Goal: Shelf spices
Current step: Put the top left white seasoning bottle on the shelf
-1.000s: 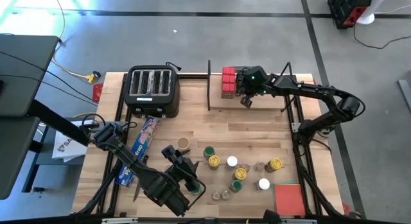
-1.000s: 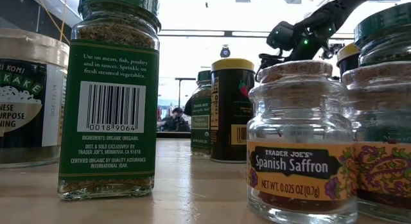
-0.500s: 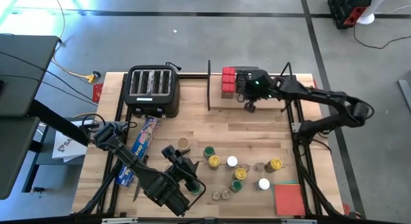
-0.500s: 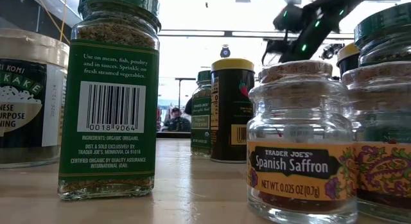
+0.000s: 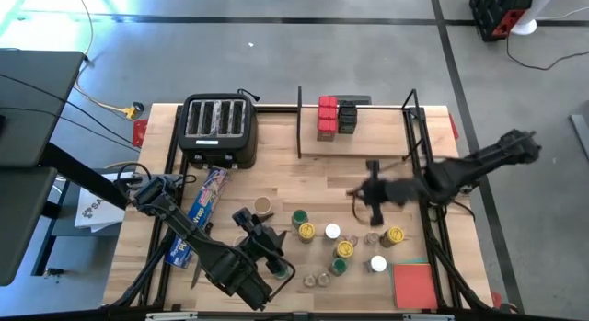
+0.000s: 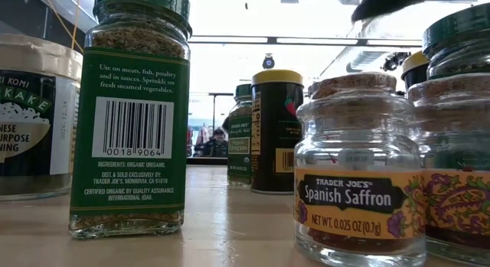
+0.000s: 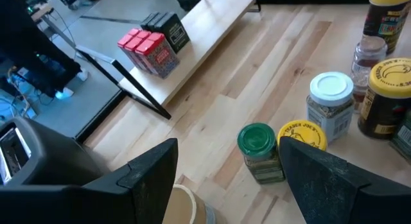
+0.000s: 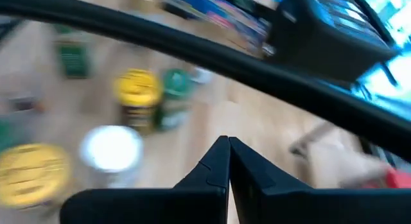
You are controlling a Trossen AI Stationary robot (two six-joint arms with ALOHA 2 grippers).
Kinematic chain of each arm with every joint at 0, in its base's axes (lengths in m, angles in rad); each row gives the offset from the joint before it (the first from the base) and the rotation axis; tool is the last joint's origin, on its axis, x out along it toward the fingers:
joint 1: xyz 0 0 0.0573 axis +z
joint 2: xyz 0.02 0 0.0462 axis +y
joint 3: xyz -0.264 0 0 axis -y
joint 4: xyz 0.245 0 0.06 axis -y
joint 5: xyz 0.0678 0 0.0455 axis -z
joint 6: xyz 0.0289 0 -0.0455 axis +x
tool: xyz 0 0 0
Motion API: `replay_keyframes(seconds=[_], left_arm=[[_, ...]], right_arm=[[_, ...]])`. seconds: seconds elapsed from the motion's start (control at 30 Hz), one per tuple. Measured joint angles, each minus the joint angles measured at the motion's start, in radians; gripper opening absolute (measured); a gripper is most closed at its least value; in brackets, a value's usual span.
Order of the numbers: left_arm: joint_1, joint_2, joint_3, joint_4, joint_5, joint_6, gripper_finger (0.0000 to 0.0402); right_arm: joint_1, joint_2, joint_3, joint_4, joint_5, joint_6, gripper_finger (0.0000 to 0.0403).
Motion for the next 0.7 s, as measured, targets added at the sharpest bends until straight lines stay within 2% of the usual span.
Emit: replay_keyframes(seconds=[0.1,0.23,0.47,0.7], left_arm=[[0.001,0.0,0.0,0.015,-0.019,0.031,0.0268],[0.002,0.0,0.0,0.024,-0.021,0.046,0.0268],[0.005,0.0,0.0,0.026,-0.019,0.058,0.0268],[0.022,0.0,0.0,0.054,-0.001,0.103,0.0268]], right_arm=[[0.126,0.014,-0.001,0.013,0.04,0.031,0.0003],[0.214,0.02,0.017,-0.03,0.075,0.166,0.0026],[0.248,0.038,0.088,-0.078,0.032,0.295,0.0122],[0.219,0.2,0.157,-0.075,-0.028,0.263,0.0199]])
